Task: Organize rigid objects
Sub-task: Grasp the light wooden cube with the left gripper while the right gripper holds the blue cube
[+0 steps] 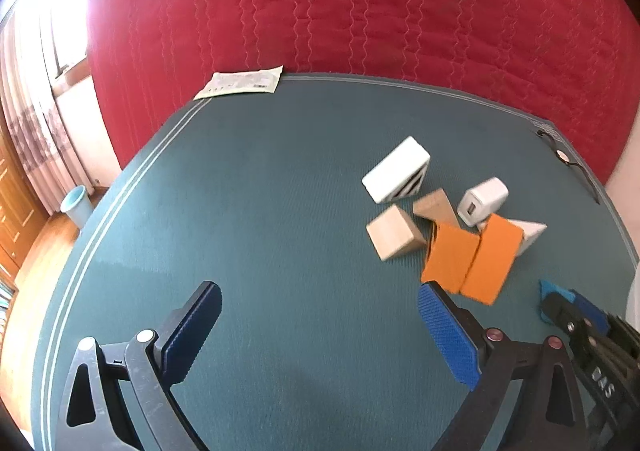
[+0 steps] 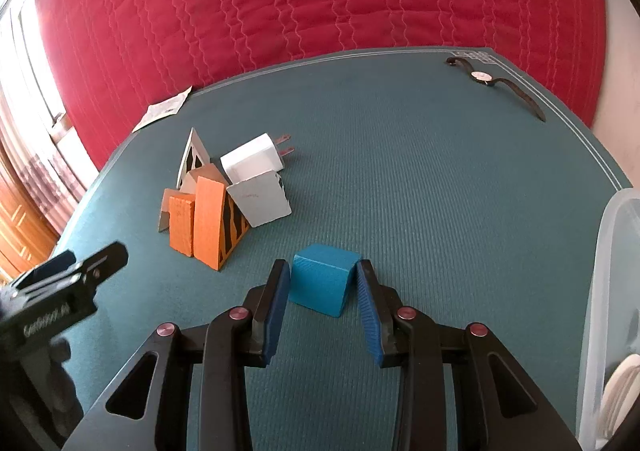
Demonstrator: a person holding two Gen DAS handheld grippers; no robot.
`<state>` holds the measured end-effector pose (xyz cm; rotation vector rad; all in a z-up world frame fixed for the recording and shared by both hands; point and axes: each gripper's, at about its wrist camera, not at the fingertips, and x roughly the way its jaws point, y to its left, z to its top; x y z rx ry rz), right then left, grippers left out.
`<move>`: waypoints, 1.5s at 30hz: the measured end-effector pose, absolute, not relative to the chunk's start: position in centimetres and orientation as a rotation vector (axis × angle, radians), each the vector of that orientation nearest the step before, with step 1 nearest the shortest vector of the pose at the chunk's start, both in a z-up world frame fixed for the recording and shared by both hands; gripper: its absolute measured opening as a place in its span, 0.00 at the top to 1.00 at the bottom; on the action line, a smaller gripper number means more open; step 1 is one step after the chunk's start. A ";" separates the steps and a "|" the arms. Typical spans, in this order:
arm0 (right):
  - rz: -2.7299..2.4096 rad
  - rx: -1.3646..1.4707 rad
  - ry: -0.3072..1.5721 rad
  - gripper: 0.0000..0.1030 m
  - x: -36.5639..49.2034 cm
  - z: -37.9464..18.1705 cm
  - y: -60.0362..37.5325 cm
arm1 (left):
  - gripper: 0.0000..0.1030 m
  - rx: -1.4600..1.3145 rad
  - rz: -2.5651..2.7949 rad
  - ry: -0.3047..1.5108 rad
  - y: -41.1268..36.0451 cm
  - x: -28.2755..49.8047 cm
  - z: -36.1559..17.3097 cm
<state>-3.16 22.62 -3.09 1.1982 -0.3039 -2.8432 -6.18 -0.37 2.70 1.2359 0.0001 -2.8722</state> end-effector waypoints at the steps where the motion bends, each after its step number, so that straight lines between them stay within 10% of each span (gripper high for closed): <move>1: -2.840 1.196 -0.312 0.66 -3.2 -3.1 22.7 | 0.03 1.238 -2.869 -0.026 -0.2 -6.7 2.6; 25: -2.831 1.185 -0.352 0.66 -3.0 -3.1 22.9 | 0.03 1.303 -2.856 -0.231 2.6 -12.4 0.8; 31: -2.832 1.185 -0.352 0.66 -3.0 -3.1 22.9 | 0.18 1.313 -2.910 -0.202 2.7 -12.7 0.8; 38: -2.833 1.184 -0.352 0.66 -2.9 -3.2 22.9 | 0.63 1.334 -3.005 -0.167 3.3 -12.2 0.9; 45: -2.834 1.185 -0.353 0.66 -2.9 -3.2 22.9 | 0.65 1.325 -2.996 -0.112 2.9 -11.1 1.0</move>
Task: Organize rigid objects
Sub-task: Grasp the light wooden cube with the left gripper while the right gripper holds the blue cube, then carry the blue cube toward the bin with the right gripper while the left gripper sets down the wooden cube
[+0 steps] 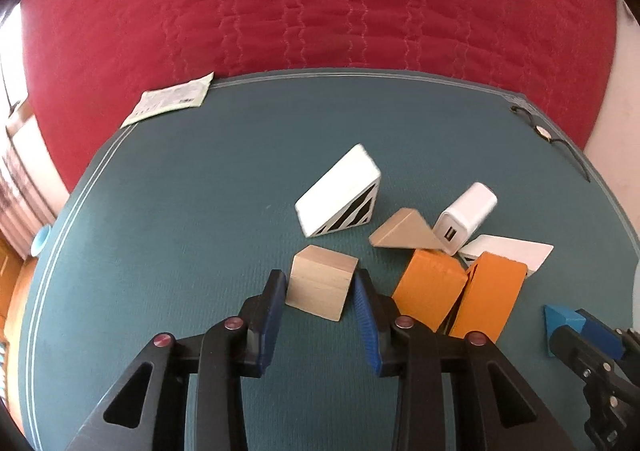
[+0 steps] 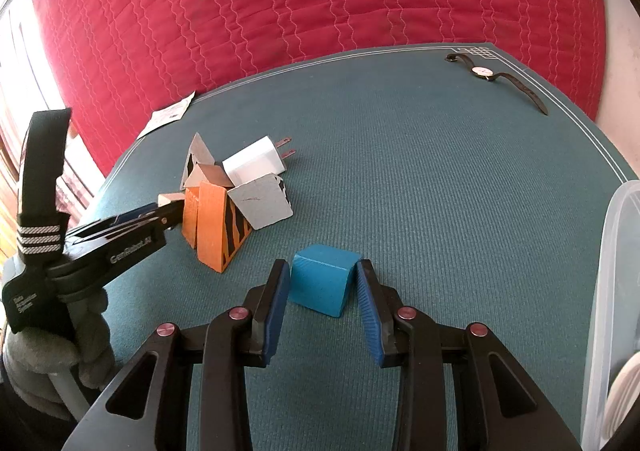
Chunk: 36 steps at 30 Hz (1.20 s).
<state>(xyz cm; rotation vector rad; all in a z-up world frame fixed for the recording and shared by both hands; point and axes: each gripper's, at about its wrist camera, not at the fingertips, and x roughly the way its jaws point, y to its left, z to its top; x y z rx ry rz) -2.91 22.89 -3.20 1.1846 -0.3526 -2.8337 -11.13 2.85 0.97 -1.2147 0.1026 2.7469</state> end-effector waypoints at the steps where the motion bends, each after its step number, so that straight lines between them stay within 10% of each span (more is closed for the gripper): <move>1: -2.834 1.184 -0.353 0.66 -2.9 -3.2 22.9 | 0.65 -1.217 2.751 0.075 2.5 -10.7 1.0; 36: -2.826 1.137 -0.401 0.66 -0.9 -3.1 22.8 | 0.66 -1.094 2.830 -0.081 1.7 -2.4 2.0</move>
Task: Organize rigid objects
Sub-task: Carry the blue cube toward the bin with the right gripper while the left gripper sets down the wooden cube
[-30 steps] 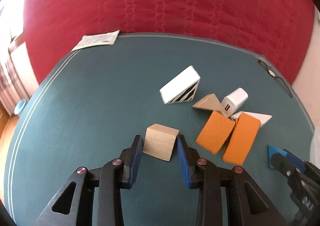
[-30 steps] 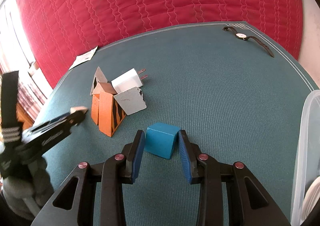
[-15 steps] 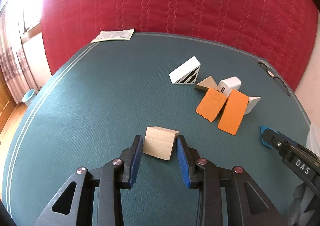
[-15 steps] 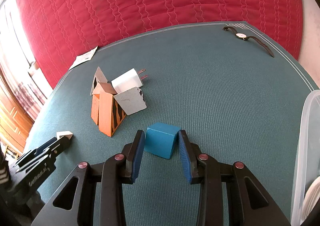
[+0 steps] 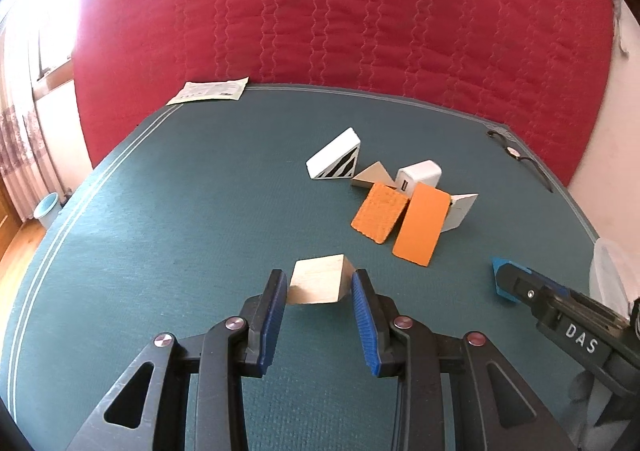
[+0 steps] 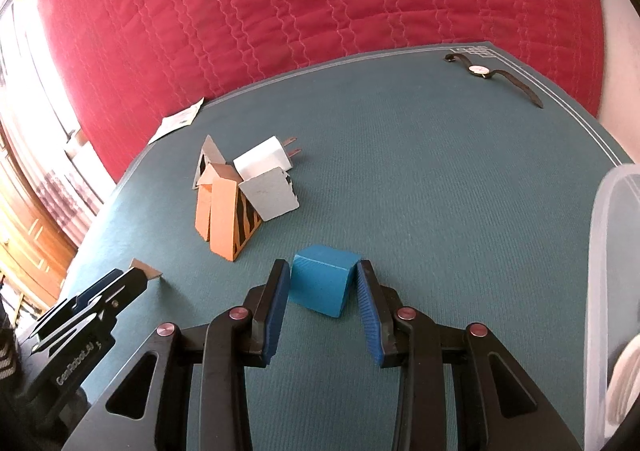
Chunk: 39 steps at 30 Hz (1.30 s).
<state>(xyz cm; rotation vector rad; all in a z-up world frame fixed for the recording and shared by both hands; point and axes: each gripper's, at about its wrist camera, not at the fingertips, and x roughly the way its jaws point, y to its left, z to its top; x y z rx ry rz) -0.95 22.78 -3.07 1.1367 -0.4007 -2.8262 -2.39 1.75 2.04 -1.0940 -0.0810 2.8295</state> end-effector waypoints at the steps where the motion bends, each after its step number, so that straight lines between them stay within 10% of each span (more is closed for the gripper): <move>1: -2.828 1.135 -0.403 0.66 -0.7 -3.1 22.8 | 0.66 -1.093 2.825 -0.087 1.8 -2.3 2.0; 33: -3.077 0.932 -0.473 0.66 10.2 2.5 29.2 | 0.74 -1.099 2.792 -0.097 2.4 -1.0 1.9; 39: -3.213 0.895 -0.498 0.66 12.1 3.0 32.4 | 0.33 -1.128 2.799 -0.114 2.1 -1.1 1.2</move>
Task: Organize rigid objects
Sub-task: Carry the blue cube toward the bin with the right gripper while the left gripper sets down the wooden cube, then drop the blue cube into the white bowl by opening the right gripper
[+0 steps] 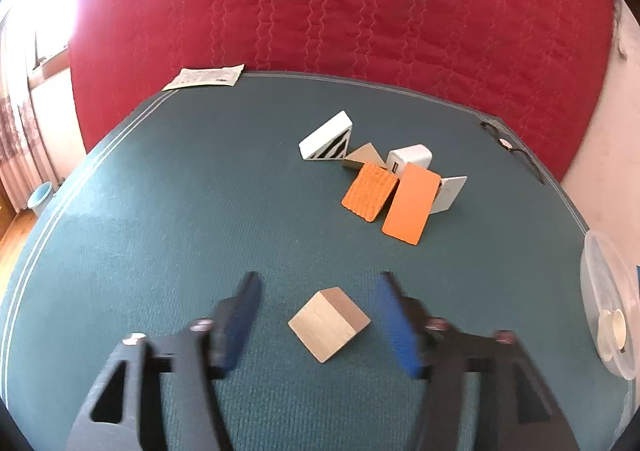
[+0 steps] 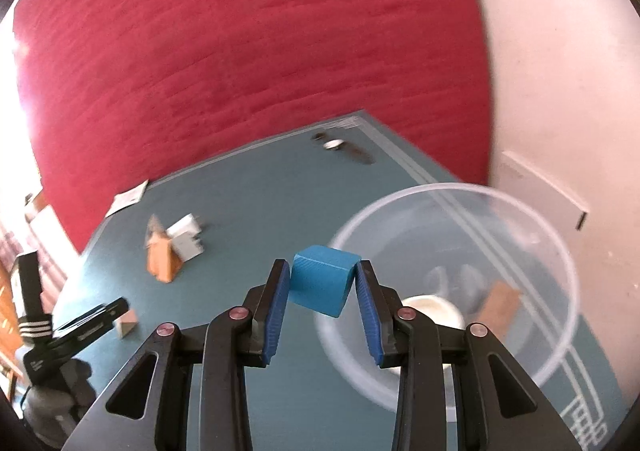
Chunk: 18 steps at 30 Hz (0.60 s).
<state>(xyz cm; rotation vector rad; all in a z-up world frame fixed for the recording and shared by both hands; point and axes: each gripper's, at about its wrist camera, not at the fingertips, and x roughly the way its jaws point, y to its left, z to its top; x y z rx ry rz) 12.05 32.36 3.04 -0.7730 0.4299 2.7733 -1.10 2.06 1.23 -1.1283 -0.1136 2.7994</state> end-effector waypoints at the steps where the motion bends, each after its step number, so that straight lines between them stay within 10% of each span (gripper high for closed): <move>1: 2.756 -0.761 0.433 0.66 12.3 3.0 32.9 | 0.32 -1.121 2.801 -0.115 2.1 -1.0 1.3; 18: 2.653 -0.706 0.442 0.65 13.9 1.6 35.8 | 0.25 -1.180 2.765 -0.092 2.0 -0.2 0.6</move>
